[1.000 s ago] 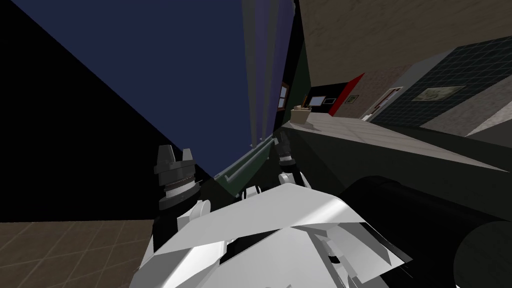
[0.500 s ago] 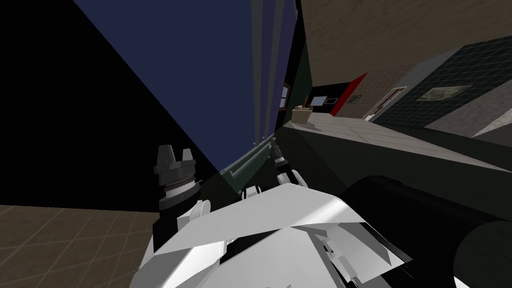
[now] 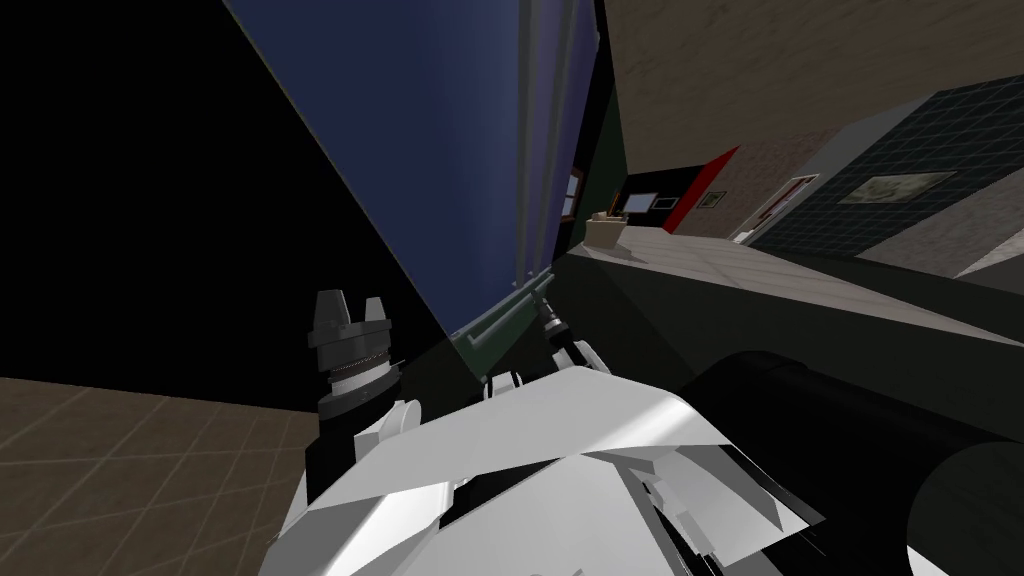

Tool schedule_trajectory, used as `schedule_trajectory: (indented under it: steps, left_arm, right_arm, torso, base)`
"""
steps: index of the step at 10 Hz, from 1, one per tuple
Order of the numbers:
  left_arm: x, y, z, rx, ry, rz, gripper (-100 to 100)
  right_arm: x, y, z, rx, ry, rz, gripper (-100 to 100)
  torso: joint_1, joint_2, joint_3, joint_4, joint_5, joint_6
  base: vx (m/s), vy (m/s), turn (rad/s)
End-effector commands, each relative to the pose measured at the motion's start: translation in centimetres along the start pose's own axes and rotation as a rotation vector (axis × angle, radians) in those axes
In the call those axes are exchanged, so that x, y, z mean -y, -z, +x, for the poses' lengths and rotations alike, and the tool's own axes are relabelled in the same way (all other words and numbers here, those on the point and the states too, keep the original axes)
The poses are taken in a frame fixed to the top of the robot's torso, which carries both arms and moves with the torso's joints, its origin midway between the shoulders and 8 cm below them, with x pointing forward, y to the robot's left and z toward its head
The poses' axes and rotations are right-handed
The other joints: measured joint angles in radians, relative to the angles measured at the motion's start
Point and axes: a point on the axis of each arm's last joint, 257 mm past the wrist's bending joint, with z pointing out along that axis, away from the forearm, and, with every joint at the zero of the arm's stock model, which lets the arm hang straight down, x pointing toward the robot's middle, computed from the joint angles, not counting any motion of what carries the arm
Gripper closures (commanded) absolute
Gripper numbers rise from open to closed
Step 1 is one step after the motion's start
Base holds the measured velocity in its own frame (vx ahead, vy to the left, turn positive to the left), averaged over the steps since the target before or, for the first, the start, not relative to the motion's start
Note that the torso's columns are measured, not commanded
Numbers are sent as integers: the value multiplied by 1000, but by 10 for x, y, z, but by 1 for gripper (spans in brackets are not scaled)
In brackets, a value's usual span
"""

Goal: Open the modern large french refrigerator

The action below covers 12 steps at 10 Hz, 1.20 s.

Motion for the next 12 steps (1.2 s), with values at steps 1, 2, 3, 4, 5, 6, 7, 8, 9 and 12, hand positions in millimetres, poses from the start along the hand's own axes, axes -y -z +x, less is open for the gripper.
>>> schedule_trajectory:
  steps: [1,2,3,4,5,6,7,8,9,12]
  left_arm:
    - [0,0,0,0,0,0,0]
    - [0,0,0,0,0,0,0]
    - [0,0,0,0,0,0,0]
    - [0,0,0,0,0,0,0]
    - [0,0,0,0,0,0,0]
    - [0,0,0,0,0,0,0]
    - [0,0,0,0,0,0,0]
    - [0,0,0,0,0,0,0]
    - [0,0,0,0,0,0,0]
    - [0,0,0,0,0,0,0]
  right_arm:
    - [38,3,16,-44,69,95,-100]
    - [63,5,28,-75,99,158,-100]
    - [70,7,30,-82,128,175,-100]
    - [90,9,40,-108,158,231,-100]
    - [102,13,42,-119,188,255,-100]
    - [120,15,51,-143,218,303,-100]
    - [132,20,53,-153,250,331,-100]
    - [134,21,53,-156,255,335,-100]
    - [152,24,59,-176,301,389,-100]
    - [194,42,70,-226,393,488,-100]
  torso:
    - [2,1,0,0,0,0]
    - [0,1,1,0,0,0]
    - [2,1,1,0,0,0]
    - [0,0,0,0,0,0]
    - [1,0,0,0,0,0]
    - [-1,1,0,0,0,0]
    - [1,1,1,0,0,0]
    - [0,0,0,0,0,0]
    - [-3,-1,0,0,-1,0]
    - [3,1,1,0,1,0]
  base:
    - [-53,69,21]
    - [-60,88,52]
    - [-39,79,28]
    - [-51,86,47]
    - [-51,67,26]
    - [-55,92,55]
    - [-37,76,33]
    - [-18,27,-4]
    - [-49,44,57]
    - [-47,80,48]
